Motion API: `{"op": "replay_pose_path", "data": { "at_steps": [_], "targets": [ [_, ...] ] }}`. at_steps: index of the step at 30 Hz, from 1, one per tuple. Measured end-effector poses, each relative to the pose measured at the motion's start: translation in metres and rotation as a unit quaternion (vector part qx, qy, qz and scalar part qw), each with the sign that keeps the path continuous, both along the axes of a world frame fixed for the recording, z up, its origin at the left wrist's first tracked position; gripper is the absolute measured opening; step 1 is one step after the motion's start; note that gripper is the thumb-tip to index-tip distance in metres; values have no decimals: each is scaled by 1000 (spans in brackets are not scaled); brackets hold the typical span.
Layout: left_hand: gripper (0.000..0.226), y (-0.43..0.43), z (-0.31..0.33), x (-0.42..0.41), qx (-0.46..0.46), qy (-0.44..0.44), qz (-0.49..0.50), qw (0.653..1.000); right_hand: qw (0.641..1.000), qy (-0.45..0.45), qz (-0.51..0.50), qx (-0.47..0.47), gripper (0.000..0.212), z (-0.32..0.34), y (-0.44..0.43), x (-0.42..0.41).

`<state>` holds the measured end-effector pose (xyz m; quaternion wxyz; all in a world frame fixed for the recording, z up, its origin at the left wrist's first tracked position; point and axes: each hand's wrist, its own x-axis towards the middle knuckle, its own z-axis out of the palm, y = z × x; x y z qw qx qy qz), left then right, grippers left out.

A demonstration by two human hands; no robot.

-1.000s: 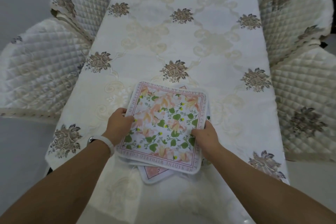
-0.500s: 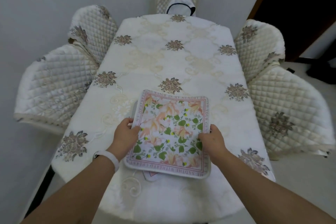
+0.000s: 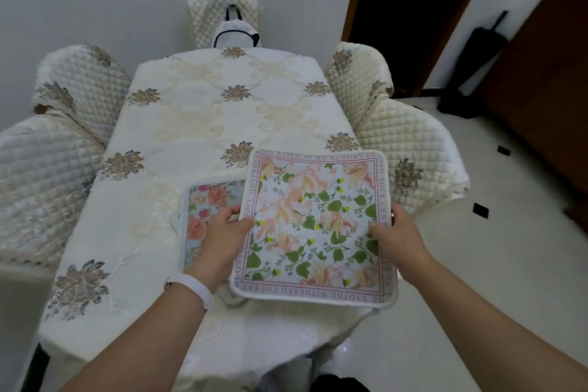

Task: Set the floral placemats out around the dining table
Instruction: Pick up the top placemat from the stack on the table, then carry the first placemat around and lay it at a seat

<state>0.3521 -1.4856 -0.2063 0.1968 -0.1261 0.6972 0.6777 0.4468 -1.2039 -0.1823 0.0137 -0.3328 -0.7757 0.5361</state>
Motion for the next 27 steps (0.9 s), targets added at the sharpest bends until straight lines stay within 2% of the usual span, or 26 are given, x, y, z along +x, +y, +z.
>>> {"op": "replay_pose_path", "data": {
  "at_steps": [5, 12, 27],
  "targets": [
    [13, 47, 18, 16, 30, -7, -24, 999, 998, 25, -44, -24, 39, 12, 38, 32],
    [17, 140, 37, 31, 35, 12, -62, 997, 990, 75, -109, -44, 36, 23, 116, 70],
    [14, 430, 62, 125, 33, 50, -146, 987, 976, 109, -186, -17, 39, 35, 378, 209]
  ]
}}
